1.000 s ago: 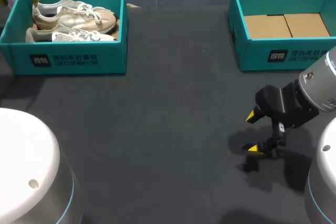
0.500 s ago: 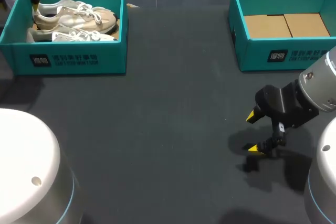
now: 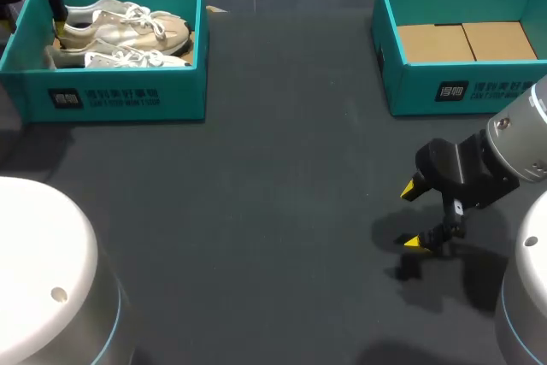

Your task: Take the shoe out of the shoebox, open the shoe tongue, remove and reinsert the insole, then place the shoe into the shoebox

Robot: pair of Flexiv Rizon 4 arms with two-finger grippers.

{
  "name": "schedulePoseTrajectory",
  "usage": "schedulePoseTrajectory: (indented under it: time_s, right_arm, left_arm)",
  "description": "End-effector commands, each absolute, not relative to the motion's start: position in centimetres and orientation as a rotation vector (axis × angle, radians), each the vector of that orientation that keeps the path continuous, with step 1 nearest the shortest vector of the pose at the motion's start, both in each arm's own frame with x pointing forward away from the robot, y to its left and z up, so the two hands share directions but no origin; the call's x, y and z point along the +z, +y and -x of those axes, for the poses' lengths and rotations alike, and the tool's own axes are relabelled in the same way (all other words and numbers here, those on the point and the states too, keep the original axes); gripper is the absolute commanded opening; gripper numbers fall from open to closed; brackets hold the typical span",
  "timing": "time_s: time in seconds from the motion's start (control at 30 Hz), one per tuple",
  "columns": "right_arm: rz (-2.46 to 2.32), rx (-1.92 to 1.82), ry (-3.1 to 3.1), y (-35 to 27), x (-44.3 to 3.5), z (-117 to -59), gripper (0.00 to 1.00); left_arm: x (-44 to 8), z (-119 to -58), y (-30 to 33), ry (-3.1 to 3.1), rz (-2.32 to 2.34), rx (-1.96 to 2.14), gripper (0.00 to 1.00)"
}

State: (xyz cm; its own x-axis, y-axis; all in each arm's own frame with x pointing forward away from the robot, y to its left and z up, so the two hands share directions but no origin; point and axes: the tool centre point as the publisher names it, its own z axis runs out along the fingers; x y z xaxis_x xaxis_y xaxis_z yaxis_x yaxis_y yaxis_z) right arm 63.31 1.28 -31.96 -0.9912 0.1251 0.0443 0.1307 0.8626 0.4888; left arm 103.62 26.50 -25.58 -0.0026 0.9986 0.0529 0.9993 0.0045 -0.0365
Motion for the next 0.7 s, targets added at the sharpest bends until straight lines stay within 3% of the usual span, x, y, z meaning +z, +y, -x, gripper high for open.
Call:
schedulePoseTrajectory:
  time_s: [0.03, 0.3, 0.7]
  right_arm:
    - [0.210, -0.790, -3.024, 1.3, -31.9, -63.1, 1.00]
    - [0.210, -0.790, -3.024, 1.3, -31.9, -63.1, 1.00]
    - [0.210, -0.790, -3.024, 1.3, -31.9, -63.1, 1.00]
  left_arm:
    - [-25.8, -103.0, 26.7, -2.185, 2.186, -0.001, 0.95]
    - [-26.5, -102.5, 26.9, -2.237, 2.178, -0.014, 0.94]
    - [-28.3, -102.8, 27.1, -2.292, 2.137, 0.003, 0.83]
